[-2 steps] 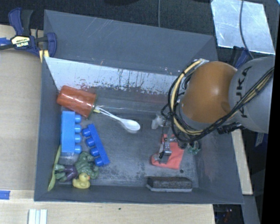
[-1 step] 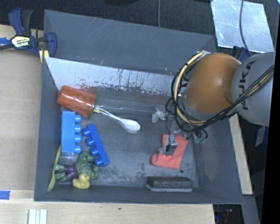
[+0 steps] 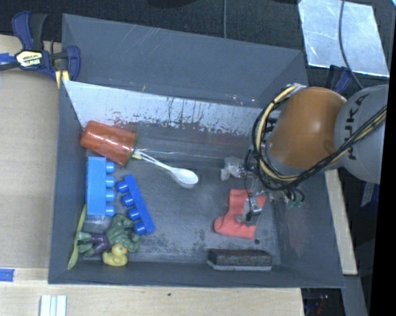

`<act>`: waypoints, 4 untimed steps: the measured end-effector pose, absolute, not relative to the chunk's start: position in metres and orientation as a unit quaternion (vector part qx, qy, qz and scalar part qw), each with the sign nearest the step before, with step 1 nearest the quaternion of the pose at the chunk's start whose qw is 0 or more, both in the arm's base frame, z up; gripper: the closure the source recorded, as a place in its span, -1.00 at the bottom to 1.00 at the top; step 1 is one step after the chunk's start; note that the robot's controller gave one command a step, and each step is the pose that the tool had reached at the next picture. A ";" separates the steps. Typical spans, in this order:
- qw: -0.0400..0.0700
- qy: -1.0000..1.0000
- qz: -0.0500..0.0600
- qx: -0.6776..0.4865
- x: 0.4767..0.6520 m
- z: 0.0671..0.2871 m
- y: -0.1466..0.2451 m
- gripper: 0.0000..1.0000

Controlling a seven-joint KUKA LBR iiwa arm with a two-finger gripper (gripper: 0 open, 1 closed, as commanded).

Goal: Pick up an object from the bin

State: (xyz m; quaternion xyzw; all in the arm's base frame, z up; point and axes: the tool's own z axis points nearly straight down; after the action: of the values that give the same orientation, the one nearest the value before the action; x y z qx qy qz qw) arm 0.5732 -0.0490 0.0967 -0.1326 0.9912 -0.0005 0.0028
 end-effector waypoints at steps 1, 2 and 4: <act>0.009 0.997 0.000 -0.082 0.545 0.072 0.000 1.00; 0.009 0.997 0.000 -0.082 0.545 0.072 0.000 1.00; 0.009 0.996 -0.001 -0.093 0.538 0.080 0.018 1.00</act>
Offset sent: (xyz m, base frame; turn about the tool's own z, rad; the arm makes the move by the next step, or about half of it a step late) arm 0.0000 0.0000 0.0000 0.0000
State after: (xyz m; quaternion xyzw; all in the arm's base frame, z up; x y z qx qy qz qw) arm 0.5381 0.0178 0.0801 -0.0931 0.9956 -0.0007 0.0091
